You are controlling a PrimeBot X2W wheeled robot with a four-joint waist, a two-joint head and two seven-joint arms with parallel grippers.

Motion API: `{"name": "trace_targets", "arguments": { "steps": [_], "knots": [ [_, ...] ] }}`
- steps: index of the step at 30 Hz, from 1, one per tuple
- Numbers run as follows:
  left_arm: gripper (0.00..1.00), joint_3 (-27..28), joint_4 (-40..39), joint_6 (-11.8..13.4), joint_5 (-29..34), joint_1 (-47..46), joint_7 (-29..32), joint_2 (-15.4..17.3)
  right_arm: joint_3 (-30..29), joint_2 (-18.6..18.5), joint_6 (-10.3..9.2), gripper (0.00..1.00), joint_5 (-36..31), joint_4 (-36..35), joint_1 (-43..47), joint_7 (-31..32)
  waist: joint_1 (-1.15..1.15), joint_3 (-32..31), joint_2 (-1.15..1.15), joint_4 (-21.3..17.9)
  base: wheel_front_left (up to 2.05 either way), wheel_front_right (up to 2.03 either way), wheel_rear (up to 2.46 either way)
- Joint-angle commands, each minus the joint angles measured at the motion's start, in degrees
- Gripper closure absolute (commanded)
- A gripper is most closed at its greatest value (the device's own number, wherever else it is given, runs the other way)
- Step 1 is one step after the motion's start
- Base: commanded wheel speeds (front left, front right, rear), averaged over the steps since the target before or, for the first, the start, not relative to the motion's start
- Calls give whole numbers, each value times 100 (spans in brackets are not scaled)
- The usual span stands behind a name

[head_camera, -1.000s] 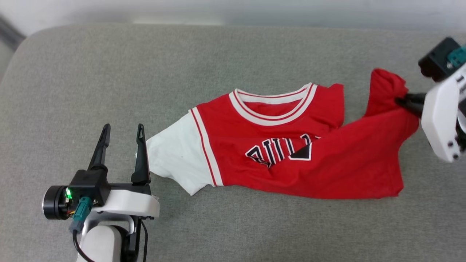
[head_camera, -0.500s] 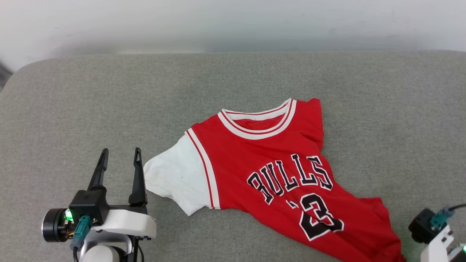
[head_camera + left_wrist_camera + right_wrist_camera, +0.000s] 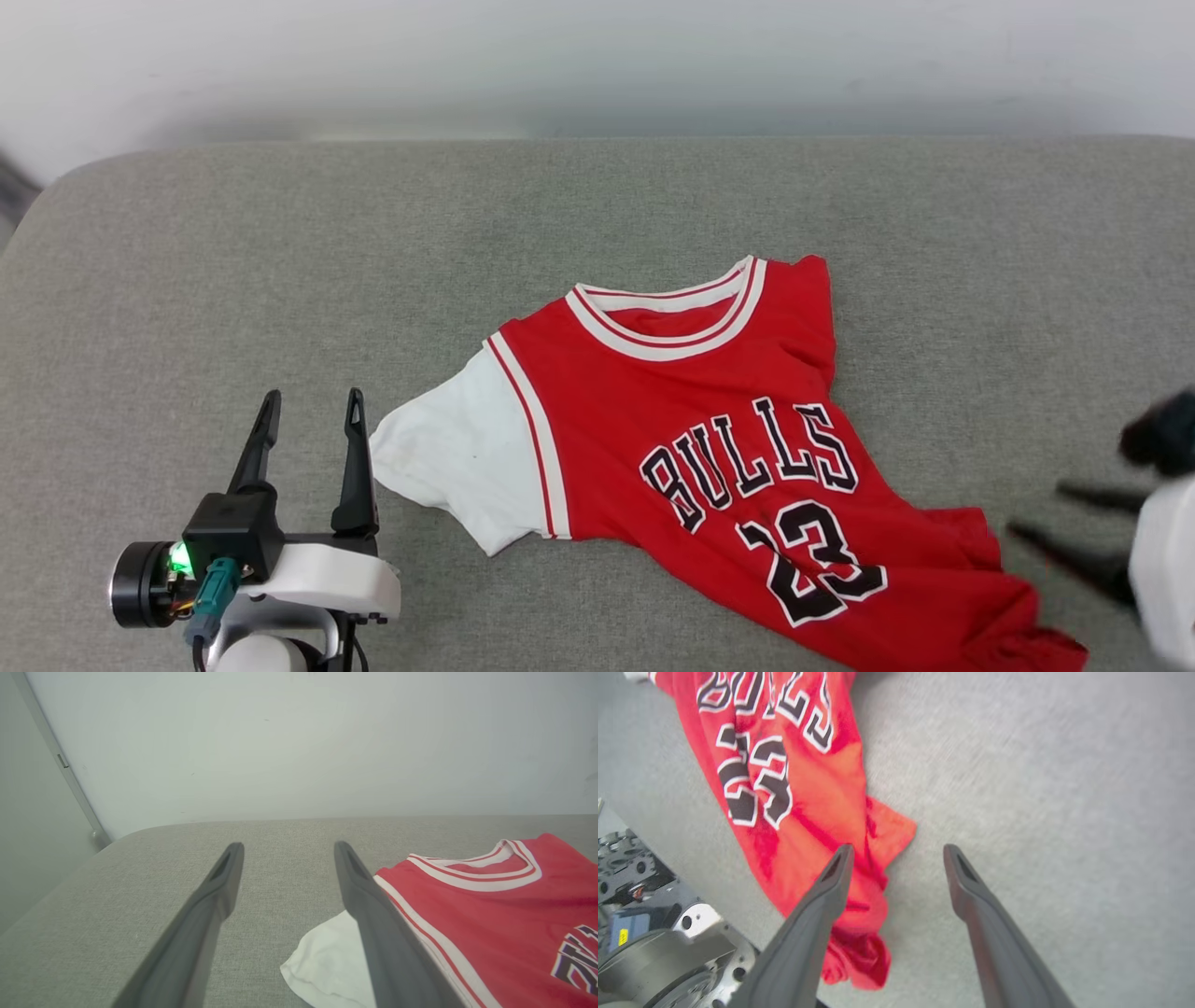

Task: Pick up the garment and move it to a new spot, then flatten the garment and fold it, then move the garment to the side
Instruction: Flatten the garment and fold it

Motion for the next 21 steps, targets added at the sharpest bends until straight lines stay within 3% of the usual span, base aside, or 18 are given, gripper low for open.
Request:
{"name": "trace_targets", "arguments": {
  "steps": [1,8,14,21],
  "knots": [
    [0,-18,-17,-18,28,8,-15,-16,-293,-96,-4,0,-121,-115,-259,63,1,40,0,38,0,0,0],
    [0,-119,-78,-66,33,-231,-15,-41,-1124,211,-3,0,-436,-440,-1354,1085,1,364,0,278,0,0,0],
    [0,-239,-132,-62,3,-449,-15,-76,-1003,833,-3,0,-622,-131,-2338,2203,1,737,0,494,0,0,0],
    [0,-418,-238,-3,-51,-761,-15,-107,-616,1812,-3,0,-1113,983,-3471,3413,1,1256,0,767,0,0,0]
  ]
}}
